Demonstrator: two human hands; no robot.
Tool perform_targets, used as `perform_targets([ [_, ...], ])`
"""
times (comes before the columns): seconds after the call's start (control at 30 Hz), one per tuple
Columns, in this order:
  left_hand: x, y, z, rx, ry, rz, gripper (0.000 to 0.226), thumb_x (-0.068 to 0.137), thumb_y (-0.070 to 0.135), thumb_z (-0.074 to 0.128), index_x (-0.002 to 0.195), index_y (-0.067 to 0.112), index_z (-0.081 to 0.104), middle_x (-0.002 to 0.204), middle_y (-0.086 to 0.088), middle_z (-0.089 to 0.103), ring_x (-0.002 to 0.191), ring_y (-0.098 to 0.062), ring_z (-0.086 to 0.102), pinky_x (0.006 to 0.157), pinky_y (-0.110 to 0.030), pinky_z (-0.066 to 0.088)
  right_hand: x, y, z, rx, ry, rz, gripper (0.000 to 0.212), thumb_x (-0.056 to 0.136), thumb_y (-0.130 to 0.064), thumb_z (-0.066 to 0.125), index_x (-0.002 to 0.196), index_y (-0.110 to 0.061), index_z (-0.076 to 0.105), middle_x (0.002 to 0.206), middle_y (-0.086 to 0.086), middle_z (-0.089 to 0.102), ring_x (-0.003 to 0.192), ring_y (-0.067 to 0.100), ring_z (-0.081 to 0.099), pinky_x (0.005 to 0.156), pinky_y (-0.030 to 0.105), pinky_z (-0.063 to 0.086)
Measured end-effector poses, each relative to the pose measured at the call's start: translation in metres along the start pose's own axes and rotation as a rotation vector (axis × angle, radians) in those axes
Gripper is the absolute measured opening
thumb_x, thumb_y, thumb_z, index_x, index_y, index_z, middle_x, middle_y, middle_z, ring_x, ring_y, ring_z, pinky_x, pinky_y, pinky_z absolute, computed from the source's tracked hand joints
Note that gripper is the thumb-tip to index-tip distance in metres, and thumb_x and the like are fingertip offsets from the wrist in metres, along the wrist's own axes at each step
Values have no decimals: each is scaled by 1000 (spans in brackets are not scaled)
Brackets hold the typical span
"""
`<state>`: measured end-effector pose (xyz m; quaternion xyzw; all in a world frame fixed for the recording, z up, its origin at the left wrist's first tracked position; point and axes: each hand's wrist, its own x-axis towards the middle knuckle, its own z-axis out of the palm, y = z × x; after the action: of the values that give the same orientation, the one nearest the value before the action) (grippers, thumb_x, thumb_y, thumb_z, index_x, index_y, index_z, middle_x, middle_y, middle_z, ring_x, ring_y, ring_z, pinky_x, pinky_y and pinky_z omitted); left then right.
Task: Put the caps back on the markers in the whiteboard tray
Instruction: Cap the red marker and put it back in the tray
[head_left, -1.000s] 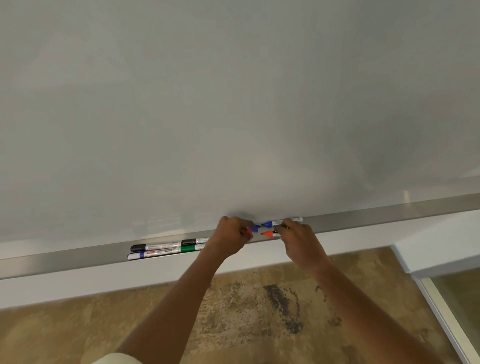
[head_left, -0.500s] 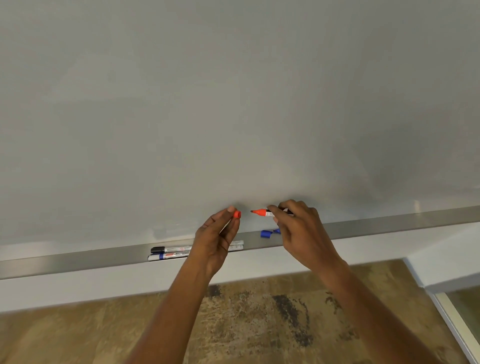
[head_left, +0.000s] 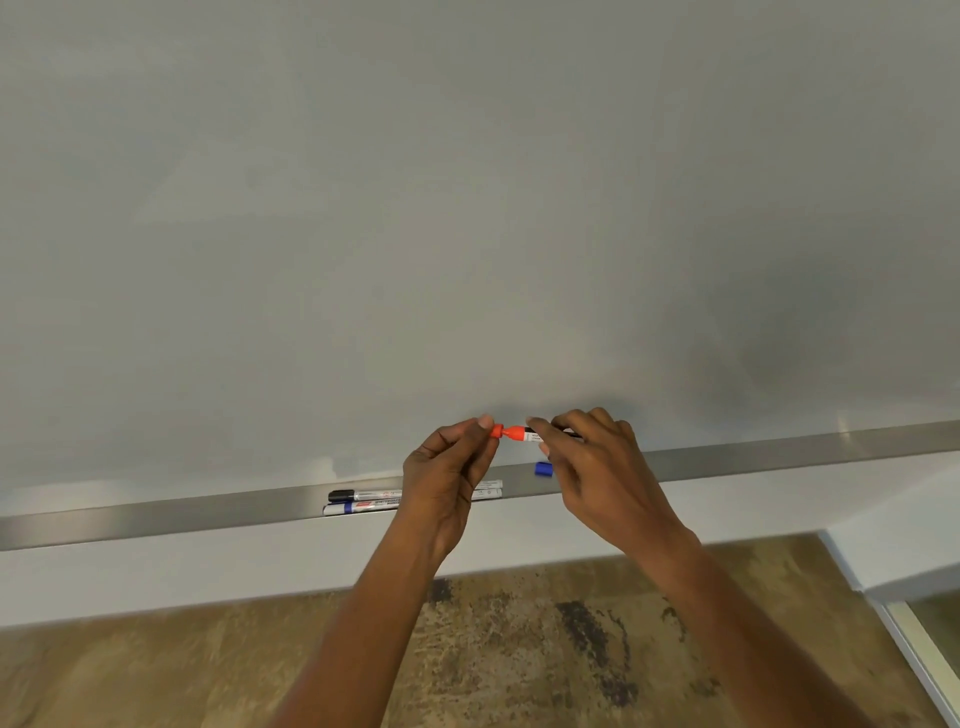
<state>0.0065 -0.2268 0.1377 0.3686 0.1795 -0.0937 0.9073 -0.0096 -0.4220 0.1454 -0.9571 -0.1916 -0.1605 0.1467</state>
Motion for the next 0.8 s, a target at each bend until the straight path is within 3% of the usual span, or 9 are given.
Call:
perform_targets([
  [0.13,-7,-2,-1,27,-10,21,32,74,1,78,105,-2,75,99,-17,79,93,-25,77,79,-28,63,-5,-3,-2,32,12,4,35,98,-23,54,133,-19,54,105,0,66,95,21,55,76,41,49],
  [0.27,-13,-6,-2,43,-18,10,26,73,3,79,99,1,79,100,-17,79,92,-24,78,81,-29,63,-12,-1,-3,53,34,36,30,98,-26,56,124,-12,60,105,1,67,97,21,54,81,41,53],
  [0.6,-22,-17,2,206,26,48,35,69,14,87,100,1,79,100,-18,79,89,-24,78,74,-26,62,-22,2,-15,-22,15,-25,28,97,-24,56,123,-18,62,95,-2,66,89,22,54,74,38,47],
  [0.8,-25,-23,5,323,10,53,26,80,27,83,94,5,82,94,-20,79,84,-25,78,76,-28,62,-24,7,-21,71,-22,-29,29,97,-19,58,126,-15,62,98,1,65,85,20,58,75,40,53],
])
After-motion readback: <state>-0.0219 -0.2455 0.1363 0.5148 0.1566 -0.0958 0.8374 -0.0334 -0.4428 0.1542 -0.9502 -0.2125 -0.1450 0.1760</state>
